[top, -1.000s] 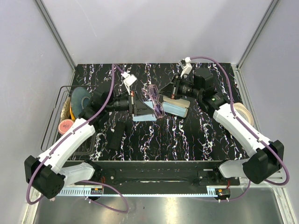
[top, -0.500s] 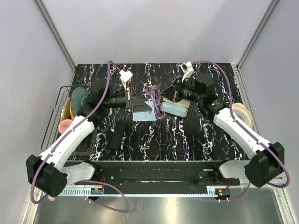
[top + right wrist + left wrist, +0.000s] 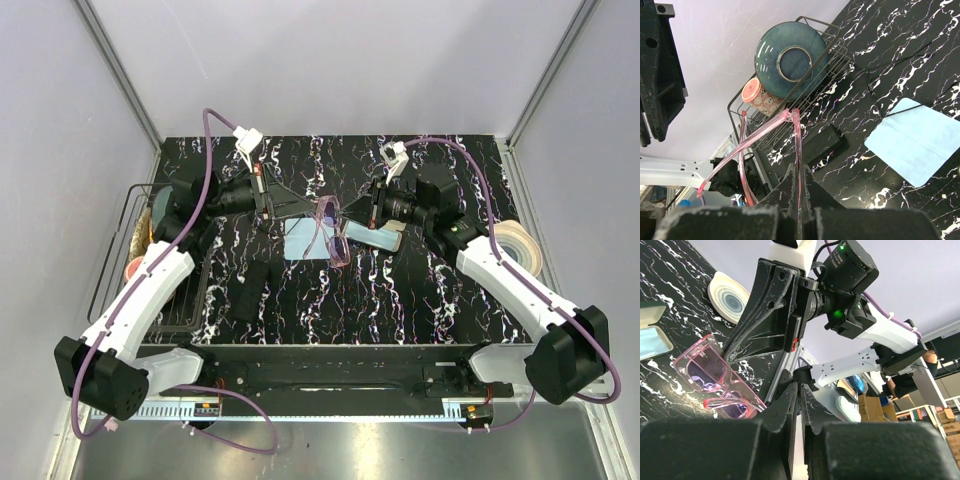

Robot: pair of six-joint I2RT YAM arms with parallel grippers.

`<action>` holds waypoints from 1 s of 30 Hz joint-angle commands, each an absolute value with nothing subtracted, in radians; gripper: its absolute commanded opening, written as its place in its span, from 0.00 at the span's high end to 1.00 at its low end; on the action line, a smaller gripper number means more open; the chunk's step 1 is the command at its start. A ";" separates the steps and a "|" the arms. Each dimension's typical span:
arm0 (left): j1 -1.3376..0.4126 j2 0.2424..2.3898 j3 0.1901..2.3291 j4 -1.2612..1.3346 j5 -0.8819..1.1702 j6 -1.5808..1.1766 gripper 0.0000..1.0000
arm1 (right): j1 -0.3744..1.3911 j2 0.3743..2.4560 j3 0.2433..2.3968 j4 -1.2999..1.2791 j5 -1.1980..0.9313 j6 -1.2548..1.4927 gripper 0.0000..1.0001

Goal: Organize the sunglasses
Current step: Open the left temple of the sunglasses, then fold the left temple of the sunglasses on the sunglasses.

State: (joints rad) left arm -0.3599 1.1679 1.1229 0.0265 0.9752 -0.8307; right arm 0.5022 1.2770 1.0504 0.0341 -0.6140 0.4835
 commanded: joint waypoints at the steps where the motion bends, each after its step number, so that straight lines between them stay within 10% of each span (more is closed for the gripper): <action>1: -0.359 1.160 1.126 0.118 0.982 -0.853 0.87 | 0.506 1.249 1.069 0.101 -0.637 0.502 1.00; 14: -0.341 1.037 1.077 -0.238 0.666 -0.546 0.89 | 0.506 1.235 1.147 0.147 -0.667 0.610 1.00; 30: -0.384 1.089 0.729 1.180 1.016 -1.414 0.79 | 0.506 1.252 1.177 0.218 -0.669 0.709 1.00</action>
State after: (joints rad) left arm -0.3782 1.0740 0.7261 0.6930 0.9730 -1.1664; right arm 0.5022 1.2713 1.1416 0.1551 -0.6495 0.6884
